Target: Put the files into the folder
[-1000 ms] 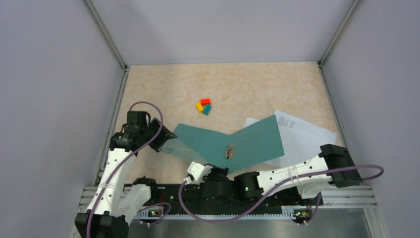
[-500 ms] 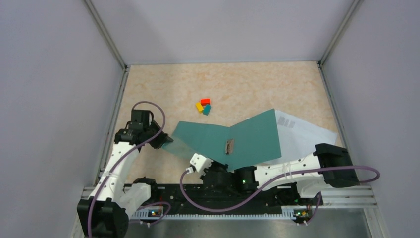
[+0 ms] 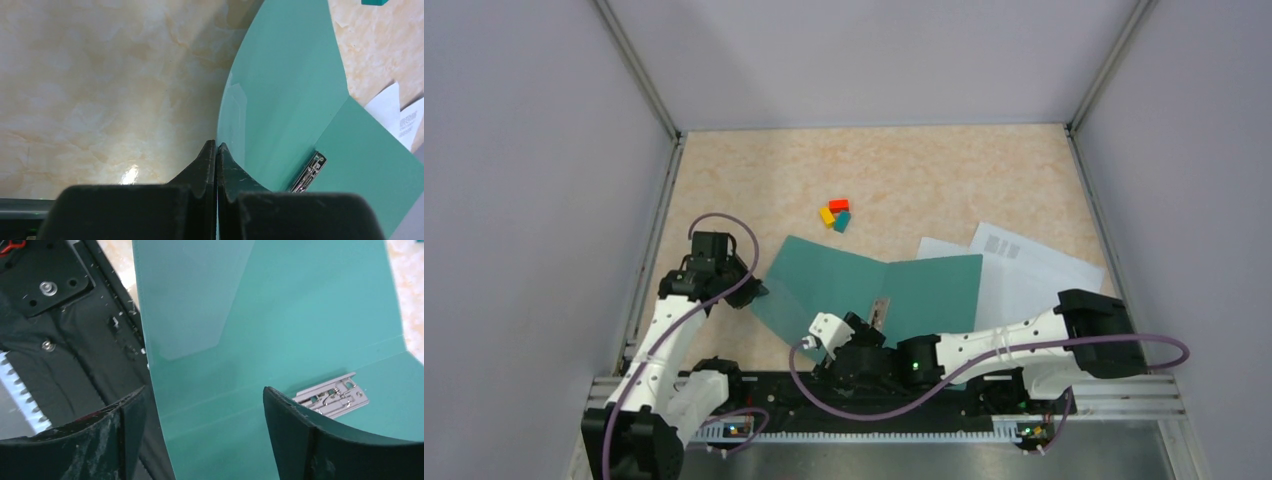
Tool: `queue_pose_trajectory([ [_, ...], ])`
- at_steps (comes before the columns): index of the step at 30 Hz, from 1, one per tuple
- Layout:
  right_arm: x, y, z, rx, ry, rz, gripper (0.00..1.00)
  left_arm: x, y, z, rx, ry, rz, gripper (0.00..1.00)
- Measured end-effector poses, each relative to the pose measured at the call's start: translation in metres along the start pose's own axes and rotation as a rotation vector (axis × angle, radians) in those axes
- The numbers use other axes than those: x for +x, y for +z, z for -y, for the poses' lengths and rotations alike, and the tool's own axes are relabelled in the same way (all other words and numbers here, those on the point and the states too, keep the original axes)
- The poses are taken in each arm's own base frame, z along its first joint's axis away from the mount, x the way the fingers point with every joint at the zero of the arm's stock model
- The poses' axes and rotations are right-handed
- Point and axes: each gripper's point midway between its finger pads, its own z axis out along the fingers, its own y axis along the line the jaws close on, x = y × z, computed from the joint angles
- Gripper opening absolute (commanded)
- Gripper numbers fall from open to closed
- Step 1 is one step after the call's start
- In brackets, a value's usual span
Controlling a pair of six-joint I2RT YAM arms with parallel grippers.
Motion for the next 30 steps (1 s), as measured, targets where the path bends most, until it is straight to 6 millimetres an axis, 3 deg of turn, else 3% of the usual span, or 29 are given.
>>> queue_pose_trajectory([
  [8,0.007,-0.016,-0.001,-0.044,0.11,-0.053,0.95,0.0,0.003,-0.011,0.0,-0.004,0.065,0.0],
  [11,0.01,-0.02,0.009,-0.022,0.168,-0.077,0.95,0.001,0.007,-0.015,0.0,-0.016,0.081,0.0],
  [14,0.017,-0.021,0.035,0.043,0.268,-0.126,0.93,0.002,0.012,-0.019,0.0,-0.036,0.098,0.0],
  [18,0.026,-0.02,0.087,0.176,0.446,-0.168,0.83,0.002,0.015,-0.02,0.012,-0.059,0.114,0.0],
  [20,0.033,-0.019,0.101,0.222,0.494,-0.19,0.76,0.001,0.017,-0.018,0.019,-0.065,0.122,0.0],
  [30,0.098,0.021,0.095,0.339,0.482,-0.423,0.53,0.0,0.02,-0.017,0.029,-0.076,0.141,0.0],
])
